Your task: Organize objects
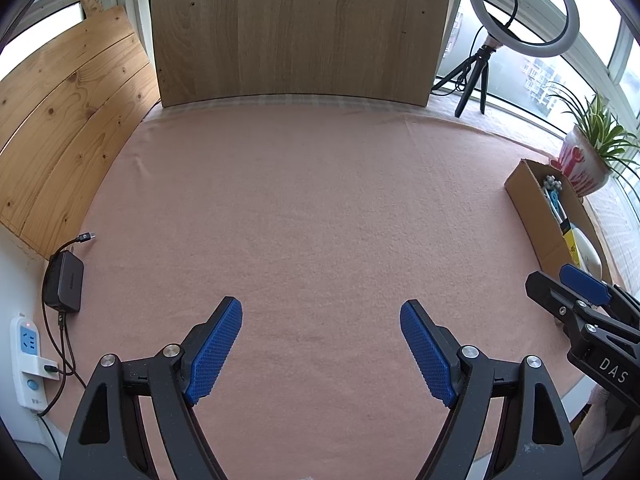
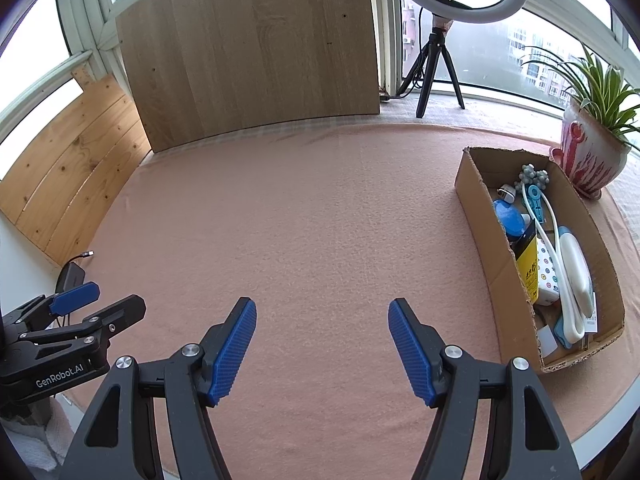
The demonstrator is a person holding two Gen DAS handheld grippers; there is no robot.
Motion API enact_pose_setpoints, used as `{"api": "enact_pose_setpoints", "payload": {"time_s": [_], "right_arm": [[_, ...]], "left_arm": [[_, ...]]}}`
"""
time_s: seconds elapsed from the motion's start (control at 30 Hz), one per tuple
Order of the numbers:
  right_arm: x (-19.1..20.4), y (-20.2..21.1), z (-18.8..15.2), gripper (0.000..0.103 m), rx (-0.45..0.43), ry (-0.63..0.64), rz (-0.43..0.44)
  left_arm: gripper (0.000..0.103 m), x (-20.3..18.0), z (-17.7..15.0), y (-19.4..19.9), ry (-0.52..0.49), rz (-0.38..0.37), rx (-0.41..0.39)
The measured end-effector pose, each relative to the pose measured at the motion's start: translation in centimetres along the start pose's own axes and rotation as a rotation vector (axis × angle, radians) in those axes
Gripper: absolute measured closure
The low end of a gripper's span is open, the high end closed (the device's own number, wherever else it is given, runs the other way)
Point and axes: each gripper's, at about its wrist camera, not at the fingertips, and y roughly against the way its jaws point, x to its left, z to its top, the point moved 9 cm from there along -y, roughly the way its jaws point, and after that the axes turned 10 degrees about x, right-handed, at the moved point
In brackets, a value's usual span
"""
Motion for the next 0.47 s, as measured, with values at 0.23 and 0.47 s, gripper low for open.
{"api": "enact_pose_setpoints", "payload": {"time_s": [0.23, 0.47], "right_arm": [[-0.05, -0.09, -0.05, 0.038, 0.002, -0.001, 0.000], [-0.27, -0.23, -0.14, 0.038, 0.005, -0.001, 0.002]], "left_arm": [[0.019, -0.14, -0.09, -0.17, -0.001, -0.007, -0.008], [0.019, -0.23, -0.24, -0.44, -0.007, -0.003, 0.004]]}}
